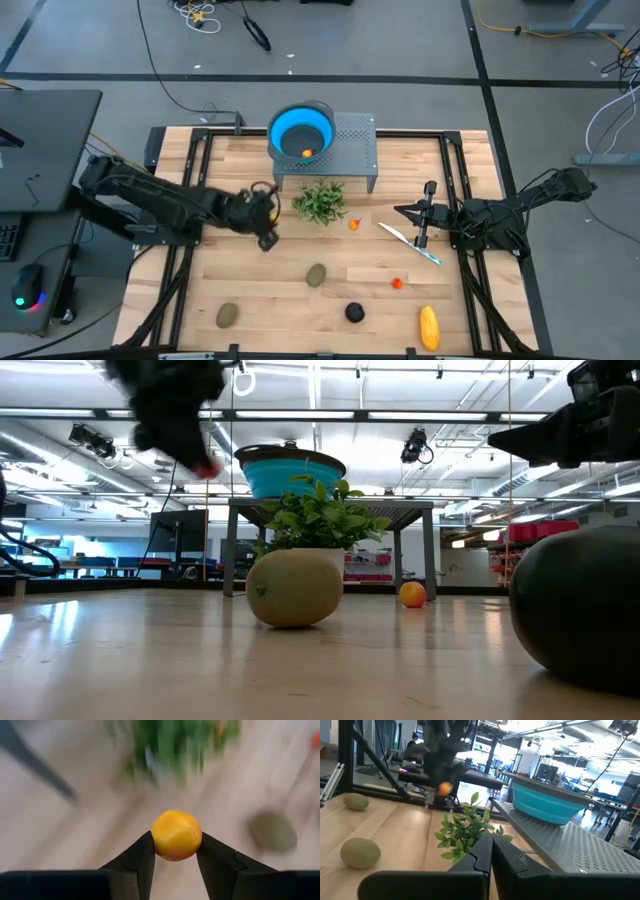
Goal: Pick & Place Fruit
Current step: Put the orange pear into the blue strainer bowl on the shelf
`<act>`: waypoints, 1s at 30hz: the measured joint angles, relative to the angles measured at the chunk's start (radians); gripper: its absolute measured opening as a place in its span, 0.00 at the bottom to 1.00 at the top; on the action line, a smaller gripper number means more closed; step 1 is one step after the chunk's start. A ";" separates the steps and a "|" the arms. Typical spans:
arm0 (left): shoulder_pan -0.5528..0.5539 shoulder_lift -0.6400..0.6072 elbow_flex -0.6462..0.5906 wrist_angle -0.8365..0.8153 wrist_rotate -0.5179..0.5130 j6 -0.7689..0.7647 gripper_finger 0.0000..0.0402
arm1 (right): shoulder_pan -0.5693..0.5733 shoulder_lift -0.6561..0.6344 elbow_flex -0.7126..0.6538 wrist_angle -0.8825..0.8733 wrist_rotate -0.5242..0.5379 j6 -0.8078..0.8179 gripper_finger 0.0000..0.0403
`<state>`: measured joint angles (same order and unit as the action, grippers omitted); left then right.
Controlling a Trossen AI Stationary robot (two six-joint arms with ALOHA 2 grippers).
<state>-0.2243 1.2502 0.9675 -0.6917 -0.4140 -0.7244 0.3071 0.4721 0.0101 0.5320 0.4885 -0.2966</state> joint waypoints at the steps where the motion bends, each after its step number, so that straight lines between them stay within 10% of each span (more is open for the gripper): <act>1: 0.018 0.000 0.030 0.010 -0.034 0.058 0.34 | 0.000 0.000 0.000 0.001 0.000 0.000 0.04; 12: 0.225 -0.001 0.151 0.391 -0.228 0.675 0.35 | 0.000 0.000 0.000 0.011 0.000 0.018 0.04; 30: 0.541 0.074 0.143 0.522 -0.003 0.710 0.38 | 0.000 0.000 0.000 0.010 0.016 0.030 0.04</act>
<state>0.3163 1.3240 1.1104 -0.1694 -0.4168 -0.0139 0.3072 0.4720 0.0098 0.5423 0.5044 -0.2669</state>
